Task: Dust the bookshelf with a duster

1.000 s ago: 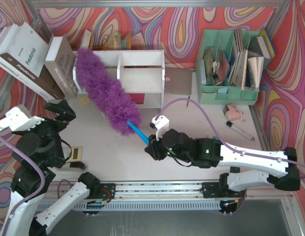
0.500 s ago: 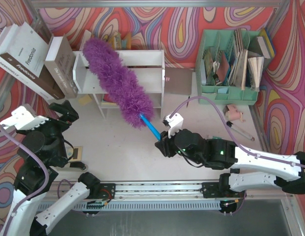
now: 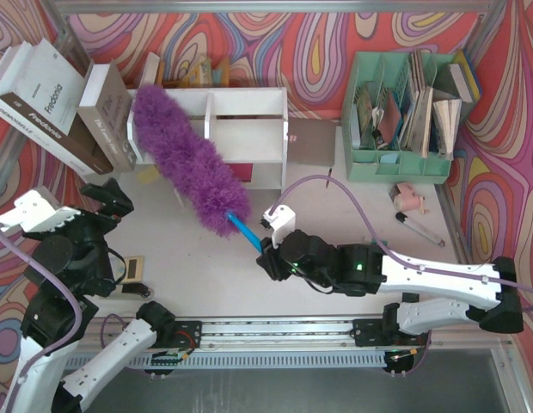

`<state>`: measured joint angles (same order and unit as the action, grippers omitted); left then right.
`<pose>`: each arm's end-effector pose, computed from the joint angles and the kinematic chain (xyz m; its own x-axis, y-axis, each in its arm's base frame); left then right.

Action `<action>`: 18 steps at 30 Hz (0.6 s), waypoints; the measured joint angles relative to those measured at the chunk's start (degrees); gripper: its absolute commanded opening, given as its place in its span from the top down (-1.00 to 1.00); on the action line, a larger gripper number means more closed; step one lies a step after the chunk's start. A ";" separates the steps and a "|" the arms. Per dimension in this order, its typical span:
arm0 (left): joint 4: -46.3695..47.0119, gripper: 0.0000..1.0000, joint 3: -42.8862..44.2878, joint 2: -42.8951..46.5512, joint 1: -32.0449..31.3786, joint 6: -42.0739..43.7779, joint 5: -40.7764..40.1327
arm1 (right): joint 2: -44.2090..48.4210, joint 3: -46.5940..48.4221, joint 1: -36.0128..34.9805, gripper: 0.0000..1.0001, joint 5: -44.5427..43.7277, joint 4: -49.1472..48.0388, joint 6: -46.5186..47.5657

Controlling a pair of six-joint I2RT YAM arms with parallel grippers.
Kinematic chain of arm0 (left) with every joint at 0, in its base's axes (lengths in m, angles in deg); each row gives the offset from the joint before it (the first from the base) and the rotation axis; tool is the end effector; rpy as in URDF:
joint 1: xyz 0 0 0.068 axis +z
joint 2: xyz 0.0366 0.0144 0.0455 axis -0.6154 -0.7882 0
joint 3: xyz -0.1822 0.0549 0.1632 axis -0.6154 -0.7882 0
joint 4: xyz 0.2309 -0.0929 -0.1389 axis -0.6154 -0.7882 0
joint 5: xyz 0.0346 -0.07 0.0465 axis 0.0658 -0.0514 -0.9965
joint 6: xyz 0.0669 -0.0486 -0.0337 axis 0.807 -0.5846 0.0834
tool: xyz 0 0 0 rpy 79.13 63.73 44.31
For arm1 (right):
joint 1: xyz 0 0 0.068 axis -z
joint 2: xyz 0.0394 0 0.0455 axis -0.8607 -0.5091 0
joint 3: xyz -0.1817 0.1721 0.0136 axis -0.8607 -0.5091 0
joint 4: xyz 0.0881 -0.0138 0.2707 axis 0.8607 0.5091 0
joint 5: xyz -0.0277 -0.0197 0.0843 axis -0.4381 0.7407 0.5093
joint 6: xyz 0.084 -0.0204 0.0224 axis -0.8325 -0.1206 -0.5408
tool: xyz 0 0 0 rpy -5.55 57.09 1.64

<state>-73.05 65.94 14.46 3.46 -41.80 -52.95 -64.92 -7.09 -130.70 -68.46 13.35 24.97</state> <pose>0.1204 -0.0036 0.4650 0.2577 -0.3664 -0.8940 -0.2752 0.8591 -0.4314 0.1315 0.3146 0.3012 -0.4631 -0.1489 -0.8737 -0.6885 0.6812 0.2489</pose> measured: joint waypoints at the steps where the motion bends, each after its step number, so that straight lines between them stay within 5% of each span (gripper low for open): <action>1: 0.02 -0.97 0.00 0.15 0.00 0.26 -0.13 | 0.57 0.00 0.00 1.00 -1.36 0.98 -0.02; 9: 0.07 -0.97 0.00 0.37 0.00 1.18 -0.44 | 5.75 0.37 -0.37 1.00 -9.84 9.31 0.04; 18: 0.04 -0.97 0.00 0.33 0.00 1.20 -0.42 | 2.01 0.42 -0.42 1.00 -6.16 5.40 1.22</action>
<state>-73.00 65.94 14.79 3.46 -40.60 -53.37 -62.90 -6.68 -131.12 -74.62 18.75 26.19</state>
